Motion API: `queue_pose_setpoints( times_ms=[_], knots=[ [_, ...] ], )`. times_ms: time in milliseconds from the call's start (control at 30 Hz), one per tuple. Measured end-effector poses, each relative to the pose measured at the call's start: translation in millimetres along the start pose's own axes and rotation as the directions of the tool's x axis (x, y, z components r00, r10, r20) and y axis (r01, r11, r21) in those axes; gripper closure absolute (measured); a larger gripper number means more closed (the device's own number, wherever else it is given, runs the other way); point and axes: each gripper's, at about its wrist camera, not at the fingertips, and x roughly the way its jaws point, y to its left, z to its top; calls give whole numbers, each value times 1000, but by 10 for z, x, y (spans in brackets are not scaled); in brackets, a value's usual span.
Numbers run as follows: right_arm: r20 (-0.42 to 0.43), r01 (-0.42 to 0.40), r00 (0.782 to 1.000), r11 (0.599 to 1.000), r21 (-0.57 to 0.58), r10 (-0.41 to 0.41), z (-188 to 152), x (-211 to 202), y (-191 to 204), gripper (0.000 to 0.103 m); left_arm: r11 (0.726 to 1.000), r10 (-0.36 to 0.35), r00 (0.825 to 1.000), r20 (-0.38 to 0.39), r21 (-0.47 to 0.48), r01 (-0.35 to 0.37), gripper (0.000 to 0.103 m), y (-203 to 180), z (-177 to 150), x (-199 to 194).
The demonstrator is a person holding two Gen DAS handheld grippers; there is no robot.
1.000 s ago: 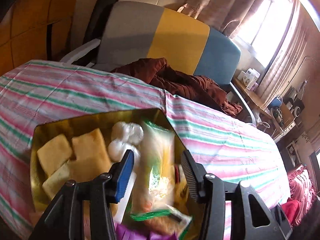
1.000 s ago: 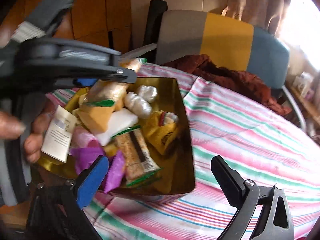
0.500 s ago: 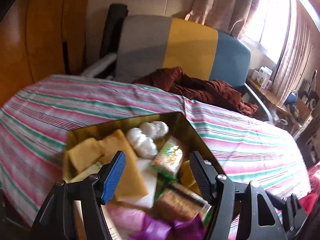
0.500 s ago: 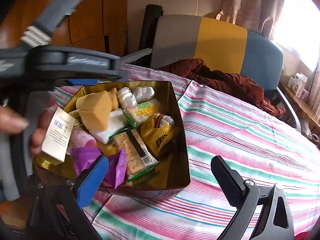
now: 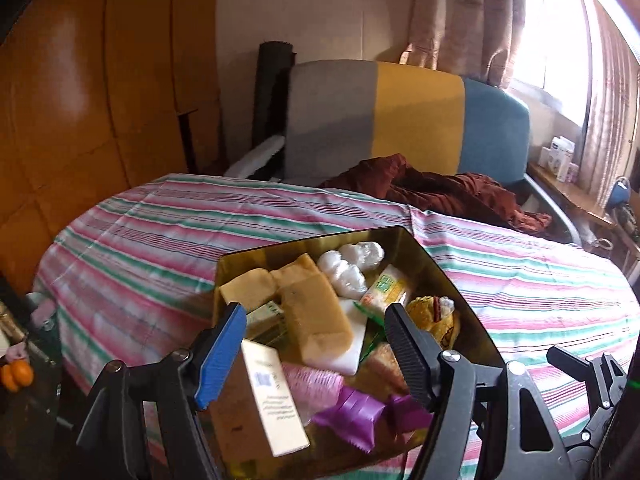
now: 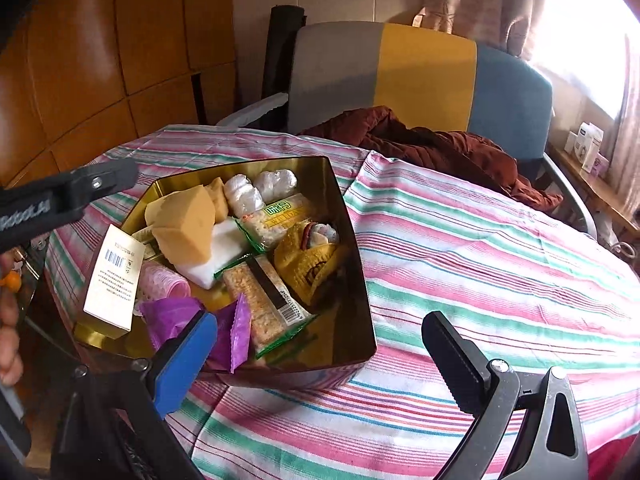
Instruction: Organize objects
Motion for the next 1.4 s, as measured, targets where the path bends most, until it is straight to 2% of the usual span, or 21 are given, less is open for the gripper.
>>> queue_pose_setpoints(
  times_ms=[133,333,467,700,1033,1400],
  knots=[
    [-1,-6,1000,1000,-2,6,-23,-19,20,0,998,59,998,10,21,-60,30,-60,-52,-109],
    [2,-11,1000,1000,0,11,-53,-38,45,0,995,100,995,-1,15,-100,29,-103,-164,-145],
    [15,-6,1000,1000,7,5,-47,-64,41,0,997,70,997,-36,-14,-71,30,-73,-248,-116],
    [37,50,998,999,12,-51,38,-82,4,0,997,57,998,-13,-53,-58,30,-36,-315,-174],
    [27,48,998,999,8,-48,29,-89,49,0,998,24,999,-42,-63,-27,30,4,-357,-137],
    [23,43,999,999,-16,-43,50,-70,153,0,998,27,998,-49,-64,-30,30,67,-385,-114]
  ],
)
